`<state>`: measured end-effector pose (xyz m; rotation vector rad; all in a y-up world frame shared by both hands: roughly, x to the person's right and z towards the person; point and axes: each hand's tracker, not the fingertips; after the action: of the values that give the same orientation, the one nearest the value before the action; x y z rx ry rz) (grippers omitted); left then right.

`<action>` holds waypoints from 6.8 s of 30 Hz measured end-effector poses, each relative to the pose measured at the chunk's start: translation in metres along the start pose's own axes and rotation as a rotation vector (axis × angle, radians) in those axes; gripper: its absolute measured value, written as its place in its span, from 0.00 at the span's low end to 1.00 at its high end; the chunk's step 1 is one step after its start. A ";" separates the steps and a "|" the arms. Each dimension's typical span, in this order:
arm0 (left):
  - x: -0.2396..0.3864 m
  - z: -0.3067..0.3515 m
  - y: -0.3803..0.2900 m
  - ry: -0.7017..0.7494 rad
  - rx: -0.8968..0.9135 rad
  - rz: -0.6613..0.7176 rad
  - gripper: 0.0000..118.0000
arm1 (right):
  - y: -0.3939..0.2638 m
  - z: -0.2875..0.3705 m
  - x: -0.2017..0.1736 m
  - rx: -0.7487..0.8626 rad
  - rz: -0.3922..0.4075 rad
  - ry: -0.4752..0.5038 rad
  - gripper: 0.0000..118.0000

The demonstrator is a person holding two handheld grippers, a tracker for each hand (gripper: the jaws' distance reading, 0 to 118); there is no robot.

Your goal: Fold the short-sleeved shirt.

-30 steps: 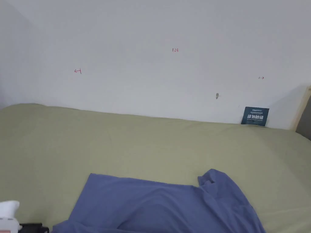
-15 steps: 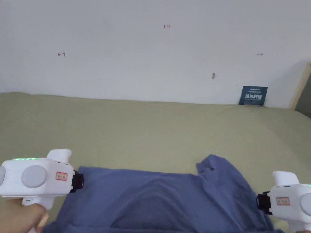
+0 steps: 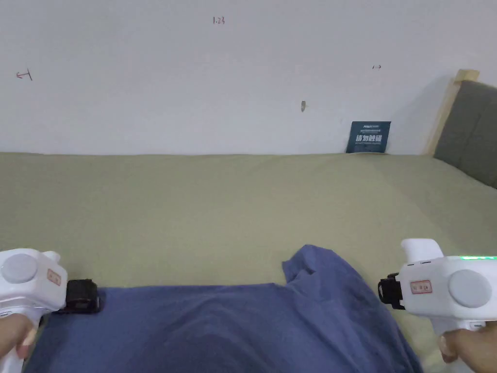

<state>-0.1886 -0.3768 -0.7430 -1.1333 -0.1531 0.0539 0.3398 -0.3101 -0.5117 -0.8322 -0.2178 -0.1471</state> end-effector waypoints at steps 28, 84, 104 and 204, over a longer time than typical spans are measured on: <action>-0.018 0.141 -0.043 -0.155 0.123 -0.138 0.03 | 0.030 0.032 0.001 -0.051 0.098 0.026 0.00; -0.165 0.141 -0.281 -0.708 0.085 0.433 0.99 | -0.183 0.163 -0.050 -0.109 -0.034 0.189 0.00; -0.087 0.141 -0.252 -0.638 0.154 0.358 0.06 | -0.192 0.154 -0.048 -0.117 -0.024 0.229 0.00; -0.064 0.197 -0.219 -0.353 0.065 0.094 0.10 | -0.203 0.116 -0.037 -0.078 0.040 0.026 0.00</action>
<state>-0.2883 -0.3006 -0.4698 -1.0587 -0.4094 0.3417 0.2448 -0.3569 -0.3000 -0.9111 -0.1720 -0.1294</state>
